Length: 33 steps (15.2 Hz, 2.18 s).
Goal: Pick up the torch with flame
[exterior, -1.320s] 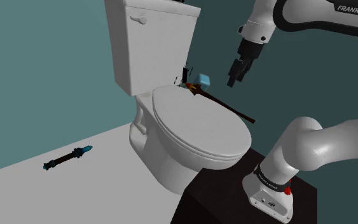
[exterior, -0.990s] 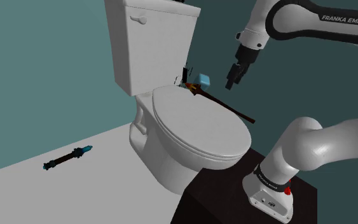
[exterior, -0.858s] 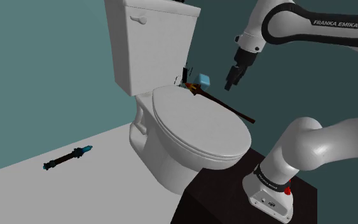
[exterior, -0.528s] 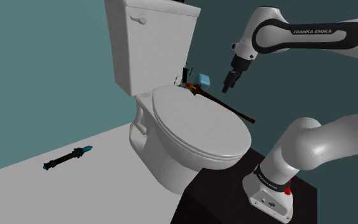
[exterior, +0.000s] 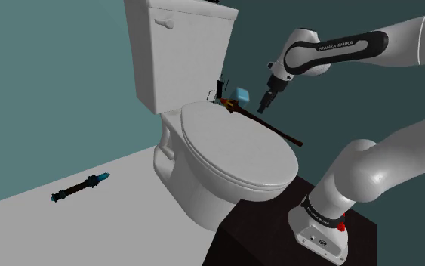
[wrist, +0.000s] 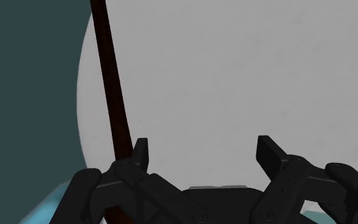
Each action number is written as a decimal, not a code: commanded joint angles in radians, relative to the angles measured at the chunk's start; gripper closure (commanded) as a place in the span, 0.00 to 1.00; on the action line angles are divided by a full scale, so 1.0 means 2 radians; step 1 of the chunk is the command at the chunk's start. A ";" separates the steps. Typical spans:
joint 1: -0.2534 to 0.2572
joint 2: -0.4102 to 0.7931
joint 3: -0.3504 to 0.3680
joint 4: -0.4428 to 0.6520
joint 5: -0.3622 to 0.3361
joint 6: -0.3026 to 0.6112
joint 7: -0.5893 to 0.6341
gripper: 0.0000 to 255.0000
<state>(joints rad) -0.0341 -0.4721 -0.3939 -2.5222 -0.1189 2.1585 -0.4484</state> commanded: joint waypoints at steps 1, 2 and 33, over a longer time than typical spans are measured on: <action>0.006 0.037 -0.026 0.009 0.009 0.033 -0.036 0.00; 0.010 0.057 -0.038 0.016 0.018 0.047 -0.053 0.00; 0.041 0.207 -0.108 0.071 0.137 0.130 -0.207 1.00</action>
<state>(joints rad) 0.0489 -0.0458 -0.6105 -2.3849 0.1687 2.4328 -0.8750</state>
